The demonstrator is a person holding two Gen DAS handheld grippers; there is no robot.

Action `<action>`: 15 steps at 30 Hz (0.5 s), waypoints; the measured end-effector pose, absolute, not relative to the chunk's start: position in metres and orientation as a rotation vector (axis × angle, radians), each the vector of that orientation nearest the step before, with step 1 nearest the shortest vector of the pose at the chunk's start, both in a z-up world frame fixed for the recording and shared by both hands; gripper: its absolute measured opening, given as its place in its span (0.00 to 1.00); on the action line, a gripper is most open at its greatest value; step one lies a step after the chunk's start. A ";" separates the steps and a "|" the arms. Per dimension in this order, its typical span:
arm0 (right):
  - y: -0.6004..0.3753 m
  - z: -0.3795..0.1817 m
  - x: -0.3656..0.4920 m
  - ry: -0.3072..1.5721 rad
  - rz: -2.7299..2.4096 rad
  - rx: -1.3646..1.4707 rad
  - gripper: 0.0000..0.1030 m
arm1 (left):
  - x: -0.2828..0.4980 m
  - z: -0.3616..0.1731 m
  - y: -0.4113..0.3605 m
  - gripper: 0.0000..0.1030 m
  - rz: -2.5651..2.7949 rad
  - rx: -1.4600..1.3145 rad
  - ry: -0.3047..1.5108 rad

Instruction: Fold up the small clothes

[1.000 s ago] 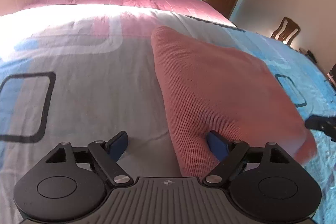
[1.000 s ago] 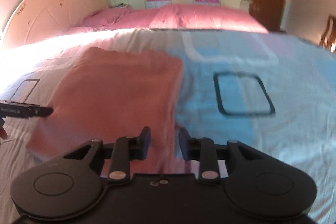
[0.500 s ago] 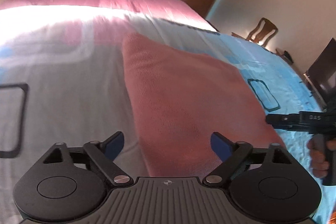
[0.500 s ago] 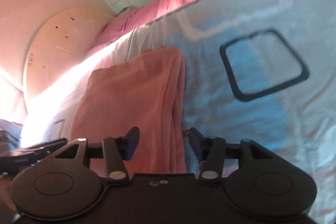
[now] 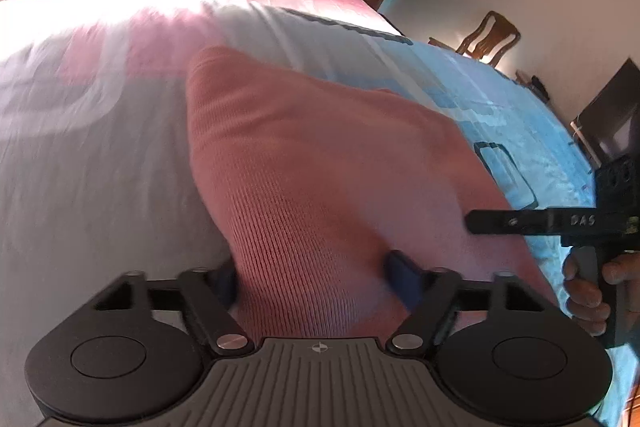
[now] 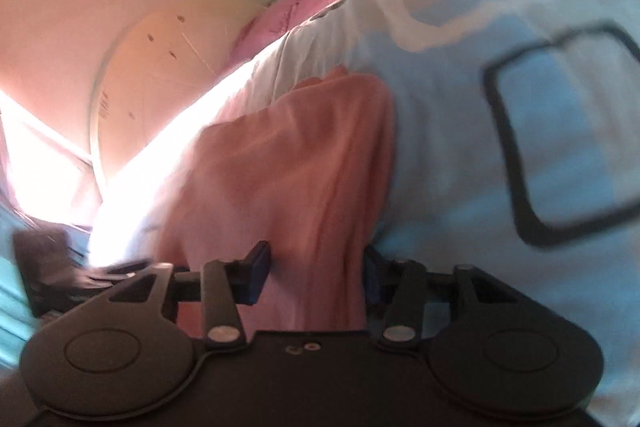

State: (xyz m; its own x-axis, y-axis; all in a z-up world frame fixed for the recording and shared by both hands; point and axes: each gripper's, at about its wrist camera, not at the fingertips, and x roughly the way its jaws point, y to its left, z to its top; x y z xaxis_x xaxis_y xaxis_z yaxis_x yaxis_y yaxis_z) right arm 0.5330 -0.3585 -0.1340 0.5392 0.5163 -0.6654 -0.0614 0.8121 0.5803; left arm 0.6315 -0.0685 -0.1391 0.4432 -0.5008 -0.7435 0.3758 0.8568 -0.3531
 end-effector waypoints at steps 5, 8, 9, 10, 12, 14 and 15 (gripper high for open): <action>-0.303 -0.106 0.535 0.950 0.288 0.241 0.18 | 0.621 -0.111 -0.085 0.34 -0.530 0.029 0.894; -0.271 -0.080 0.533 0.904 0.271 0.119 0.18 | 0.608 -0.090 -0.080 0.32 -0.542 0.121 0.832; -0.259 -0.070 0.531 0.883 0.276 0.093 0.18 | 0.604 -0.082 -0.077 0.32 -0.534 0.154 0.809; -0.246 -0.062 0.530 0.866 0.284 0.077 0.18 | 0.598 -0.074 -0.070 0.32 -0.518 0.198 0.782; -0.217 -0.049 0.528 0.841 0.300 0.043 0.18 | 0.592 -0.059 -0.049 0.32 -0.497 0.229 0.750; -0.182 -0.040 0.524 0.805 0.312 -0.005 0.18 | 0.587 -0.046 -0.017 0.32 -0.464 0.239 0.739; -0.164 -0.038 0.523 0.788 0.318 -0.021 0.18 | 0.585 -0.042 0.001 0.32 -0.451 0.253 0.737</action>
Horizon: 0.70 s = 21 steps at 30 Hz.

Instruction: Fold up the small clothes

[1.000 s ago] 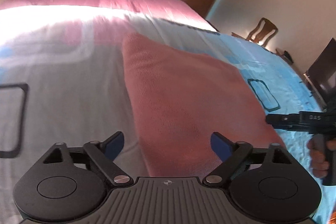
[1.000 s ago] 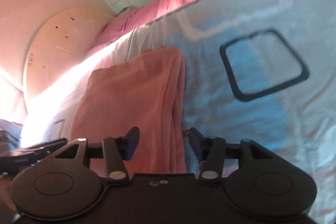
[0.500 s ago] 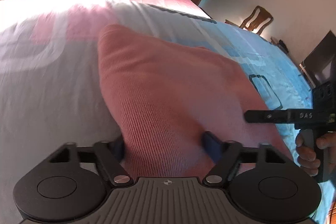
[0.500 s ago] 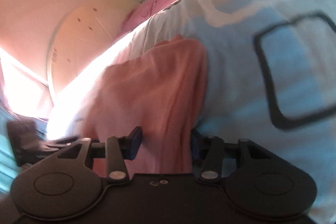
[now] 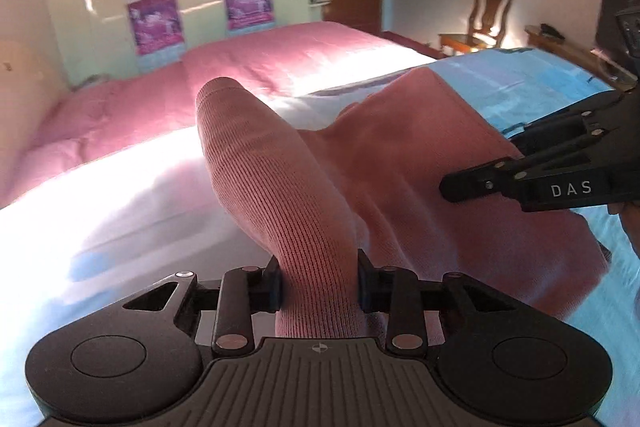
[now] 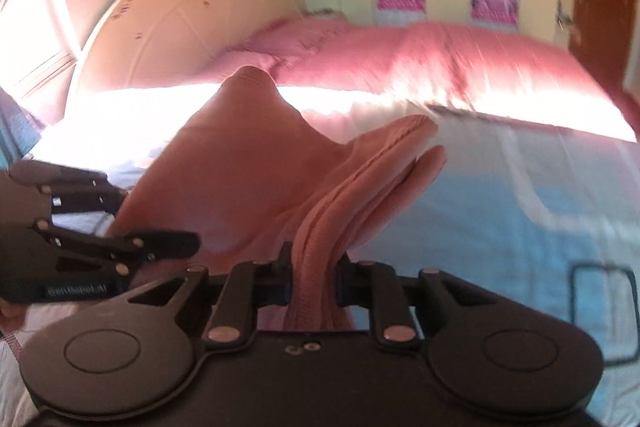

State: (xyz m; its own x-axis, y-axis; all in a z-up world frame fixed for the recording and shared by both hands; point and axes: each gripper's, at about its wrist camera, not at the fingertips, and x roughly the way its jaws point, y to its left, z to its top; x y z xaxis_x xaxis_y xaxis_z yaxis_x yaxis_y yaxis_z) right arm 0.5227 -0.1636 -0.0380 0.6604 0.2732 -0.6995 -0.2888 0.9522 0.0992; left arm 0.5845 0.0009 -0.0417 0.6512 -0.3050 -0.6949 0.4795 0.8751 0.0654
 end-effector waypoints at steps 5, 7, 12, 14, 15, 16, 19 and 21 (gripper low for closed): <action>-0.065 -0.049 0.524 0.761 0.367 0.034 0.18 | 0.573 -0.036 0.103 0.33 -0.321 0.280 0.790; -0.029 -0.056 0.526 0.766 0.405 0.052 0.18 | 0.567 -0.038 0.139 0.34 -0.274 0.275 0.817; 0.041 -0.079 0.538 0.827 0.417 0.041 0.17 | 0.571 -0.065 0.200 0.57 -0.243 0.261 0.904; 0.054 -0.102 0.549 0.900 0.325 -0.008 0.18 | 0.569 -0.088 0.209 0.70 -0.159 0.331 0.891; 0.056 -0.116 0.554 0.943 0.274 -0.027 0.18 | 0.567 -0.096 0.213 0.70 -0.158 0.331 0.888; 0.055 -0.127 0.555 0.961 0.256 -0.016 0.19 | 0.564 -0.099 0.221 0.70 -0.158 0.276 0.874; 0.051 -0.127 0.548 0.942 0.232 -0.016 0.20 | 0.559 -0.100 0.235 0.68 -0.138 0.159 0.859; 0.052 -0.125 0.544 0.936 0.192 -0.038 0.32 | 0.550 -0.098 0.236 0.69 -0.130 0.161 0.807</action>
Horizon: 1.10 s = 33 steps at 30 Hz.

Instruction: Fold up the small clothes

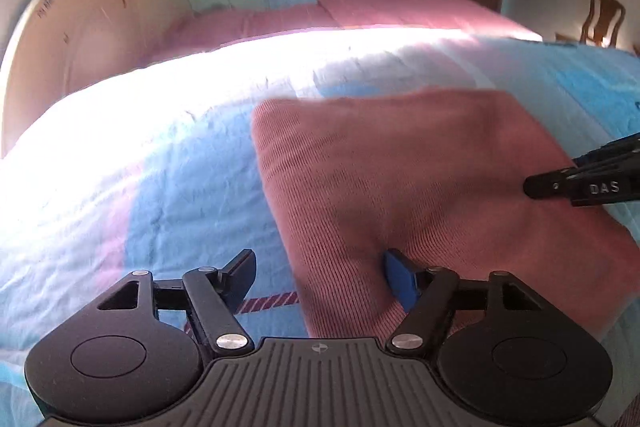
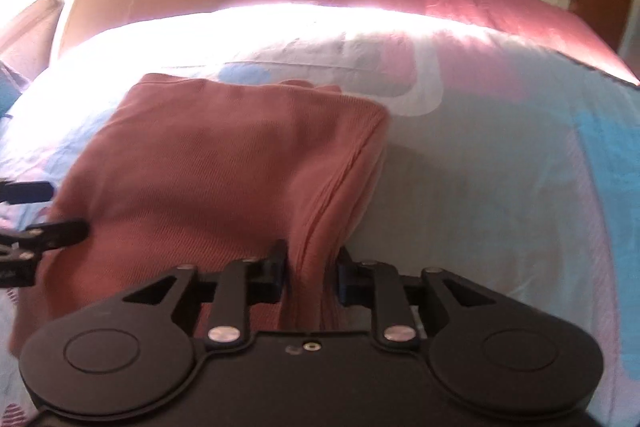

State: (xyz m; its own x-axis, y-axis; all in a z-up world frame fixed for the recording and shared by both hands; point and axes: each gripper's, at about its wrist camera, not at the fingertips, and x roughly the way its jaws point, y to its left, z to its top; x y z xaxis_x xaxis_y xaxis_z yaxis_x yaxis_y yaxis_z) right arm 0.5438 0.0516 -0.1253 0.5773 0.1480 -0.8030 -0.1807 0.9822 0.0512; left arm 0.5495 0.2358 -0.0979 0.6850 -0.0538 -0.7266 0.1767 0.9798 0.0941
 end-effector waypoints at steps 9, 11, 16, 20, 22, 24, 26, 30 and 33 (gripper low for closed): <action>0.042 -0.085 0.467 0.810 0.208 -0.104 0.09 | 0.460 -0.085 0.244 0.53 -0.138 0.074 0.752; 0.052 -0.094 0.453 0.834 0.269 -0.159 0.04 | 0.458 -0.100 0.238 0.49 -0.133 0.068 0.786; 0.050 -0.123 0.453 0.893 0.189 -0.257 0.00 | 0.468 -0.128 0.230 0.49 -0.144 0.092 0.820; 0.062 -0.128 0.453 0.879 0.146 -0.368 0.00 | 0.457 -0.123 0.231 0.49 -0.142 0.082 0.826; 0.068 -0.128 0.453 0.884 0.131 -0.378 0.00 | 0.447 -0.123 0.235 0.48 -0.143 0.073 0.838; 0.070 -0.118 0.442 0.860 0.134 -0.349 0.00 | 0.433 -0.122 0.237 0.48 -0.140 0.063 0.846; 0.069 -0.112 0.431 0.852 0.159 -0.313 0.05 | 0.426 -0.121 0.237 0.48 -0.131 0.045 0.854; 0.064 -0.136 0.428 0.908 0.151 -0.296 0.00 | 0.422 -0.126 0.232 0.48 -0.097 0.031 0.853; 0.062 -0.132 0.430 0.914 0.141 -0.245 0.02 | 0.418 -0.122 0.228 0.48 -0.076 0.031 0.848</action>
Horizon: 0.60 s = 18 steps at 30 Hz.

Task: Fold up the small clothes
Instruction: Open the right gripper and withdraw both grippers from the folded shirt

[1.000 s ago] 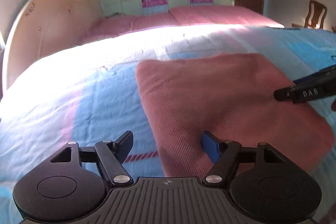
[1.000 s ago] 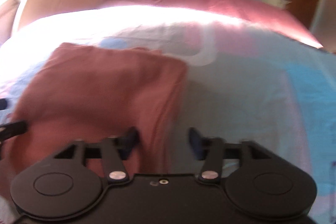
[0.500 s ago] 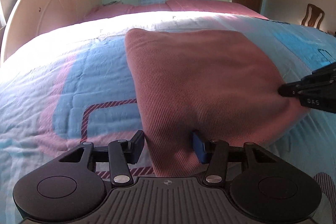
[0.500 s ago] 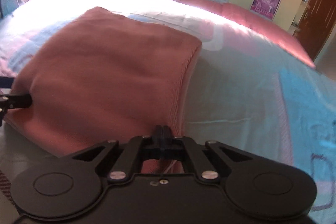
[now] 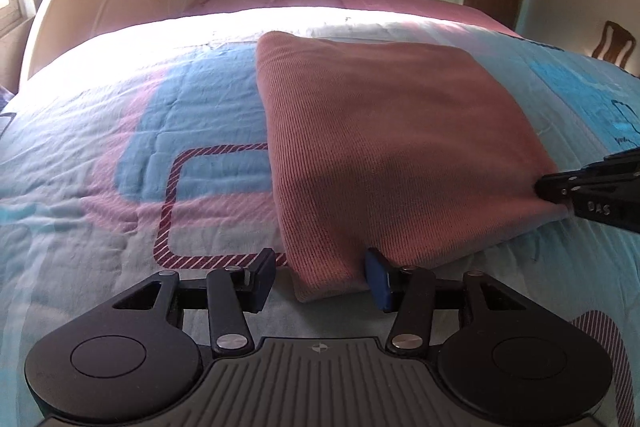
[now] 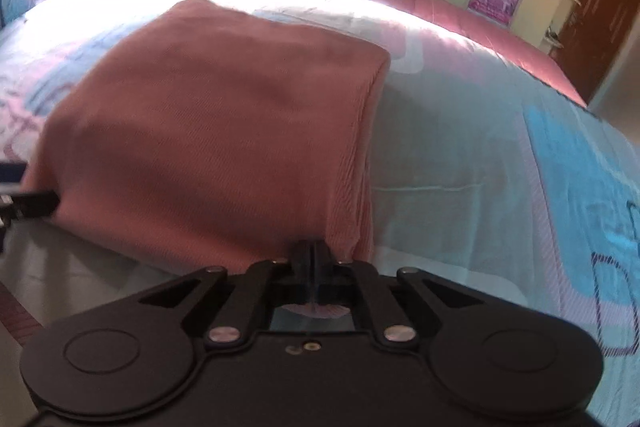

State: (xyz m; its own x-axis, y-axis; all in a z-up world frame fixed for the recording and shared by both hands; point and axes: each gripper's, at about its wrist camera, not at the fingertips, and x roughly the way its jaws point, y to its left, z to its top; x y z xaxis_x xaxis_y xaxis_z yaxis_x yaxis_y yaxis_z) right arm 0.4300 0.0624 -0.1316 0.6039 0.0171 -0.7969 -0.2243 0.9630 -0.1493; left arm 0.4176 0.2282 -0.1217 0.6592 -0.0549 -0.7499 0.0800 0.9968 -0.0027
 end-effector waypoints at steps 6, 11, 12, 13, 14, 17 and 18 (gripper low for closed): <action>0.043 -0.094 0.381 0.834 0.179 -0.135 0.03 | 0.379 -0.094 0.215 0.45 -0.077 0.053 0.785; 0.033 -0.061 0.328 0.770 0.194 -0.105 0.06 | 0.340 -0.077 0.200 0.45 -0.089 0.061 0.738; 0.031 -0.054 0.316 0.757 0.196 -0.098 0.06 | 0.331 -0.073 0.196 0.45 -0.092 0.063 0.727; 0.028 -0.047 0.308 0.746 0.195 -0.094 0.07 | 0.322 -0.068 0.194 0.45 -0.095 0.063 0.719; 0.028 -0.041 0.298 0.738 0.194 -0.089 0.07 | 0.313 -0.064 0.192 0.45 -0.096 0.059 0.713; 0.030 -0.025 0.272 0.724 0.194 -0.067 0.09 | 0.283 -0.048 0.187 0.45 -0.104 0.059 0.685; 0.028 -0.021 0.265 0.717 0.190 -0.067 0.10 | 0.273 -0.043 0.186 0.45 -0.104 0.058 0.676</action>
